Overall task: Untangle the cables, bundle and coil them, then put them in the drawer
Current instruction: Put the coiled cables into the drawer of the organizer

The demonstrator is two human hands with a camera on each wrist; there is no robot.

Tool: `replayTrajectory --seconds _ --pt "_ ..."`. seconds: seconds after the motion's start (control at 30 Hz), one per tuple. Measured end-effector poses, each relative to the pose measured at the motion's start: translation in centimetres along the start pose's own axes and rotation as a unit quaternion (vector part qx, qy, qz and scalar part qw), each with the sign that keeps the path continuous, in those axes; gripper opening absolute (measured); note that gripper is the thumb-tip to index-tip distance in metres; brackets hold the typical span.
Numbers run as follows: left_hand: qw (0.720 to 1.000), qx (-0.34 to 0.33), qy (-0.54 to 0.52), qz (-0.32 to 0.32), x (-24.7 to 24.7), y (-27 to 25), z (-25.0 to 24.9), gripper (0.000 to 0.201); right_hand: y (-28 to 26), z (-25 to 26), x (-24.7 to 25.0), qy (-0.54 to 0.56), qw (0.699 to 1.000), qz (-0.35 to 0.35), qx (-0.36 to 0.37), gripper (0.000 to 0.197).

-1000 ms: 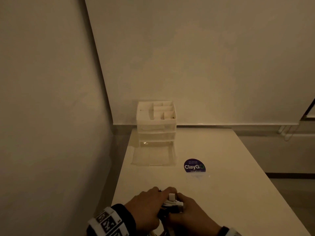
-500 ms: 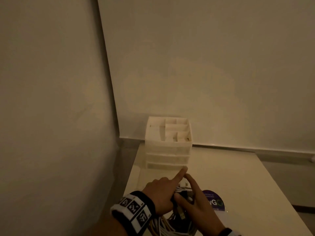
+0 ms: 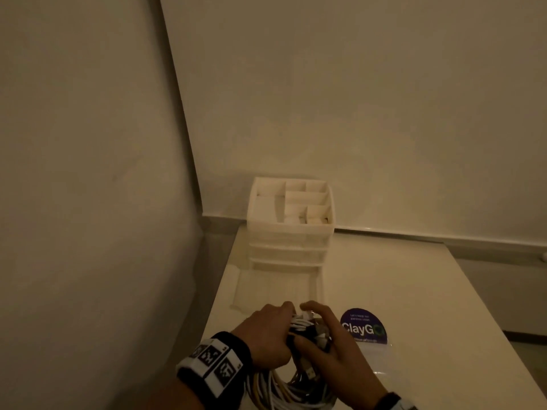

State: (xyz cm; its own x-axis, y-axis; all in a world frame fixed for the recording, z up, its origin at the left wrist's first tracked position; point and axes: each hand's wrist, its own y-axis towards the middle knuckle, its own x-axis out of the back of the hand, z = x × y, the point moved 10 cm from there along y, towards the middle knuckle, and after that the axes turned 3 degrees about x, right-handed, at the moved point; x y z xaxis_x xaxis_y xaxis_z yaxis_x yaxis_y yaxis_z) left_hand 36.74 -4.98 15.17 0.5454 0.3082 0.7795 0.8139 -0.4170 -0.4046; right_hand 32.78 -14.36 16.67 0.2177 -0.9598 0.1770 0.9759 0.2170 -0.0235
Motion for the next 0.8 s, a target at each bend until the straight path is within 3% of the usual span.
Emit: replayTrajectory --seconds 0.13,0.23,0.4,0.47,0.6,0.7,0.8 --pt "1.0 -0.004 -0.007 0.005 -1.1 0.2 0.9 0.032 -0.1 -1.8 -0.5 0.009 0.999 -0.023 -0.029 0.041" --pt "0.998 -0.03 -0.047 0.017 -0.7 0.4 1.5 0.046 -0.2 -1.8 -0.6 0.058 0.997 -0.034 -0.032 0.022" --pt "0.981 -0.053 -0.181 0.04 0.6 2.0 3.4 0.065 2.3 -2.1 0.3 0.117 0.99 -0.054 -0.063 0.012" --pt "0.989 -0.037 -0.142 0.023 1.1 3.2 3.8 0.057 3.6 -2.1 0.0 0.11 0.991 -0.044 -0.061 0.015" --pt "0.999 0.013 0.043 0.015 1.8 4.8 4.0 0.031 5.3 -2.3 -1.4 0.118 0.991 0.032 -0.056 0.036" --pt "0.994 0.022 0.112 0.004 2.4 5.2 3.5 0.035 5.7 -2.2 -1.5 0.128 0.989 0.057 -0.05 0.047" --pt "0.992 -0.006 0.129 -0.005 2.6 5.7 2.3 0.058 6.2 -2.2 -0.4 0.113 0.993 0.004 -0.024 0.041"
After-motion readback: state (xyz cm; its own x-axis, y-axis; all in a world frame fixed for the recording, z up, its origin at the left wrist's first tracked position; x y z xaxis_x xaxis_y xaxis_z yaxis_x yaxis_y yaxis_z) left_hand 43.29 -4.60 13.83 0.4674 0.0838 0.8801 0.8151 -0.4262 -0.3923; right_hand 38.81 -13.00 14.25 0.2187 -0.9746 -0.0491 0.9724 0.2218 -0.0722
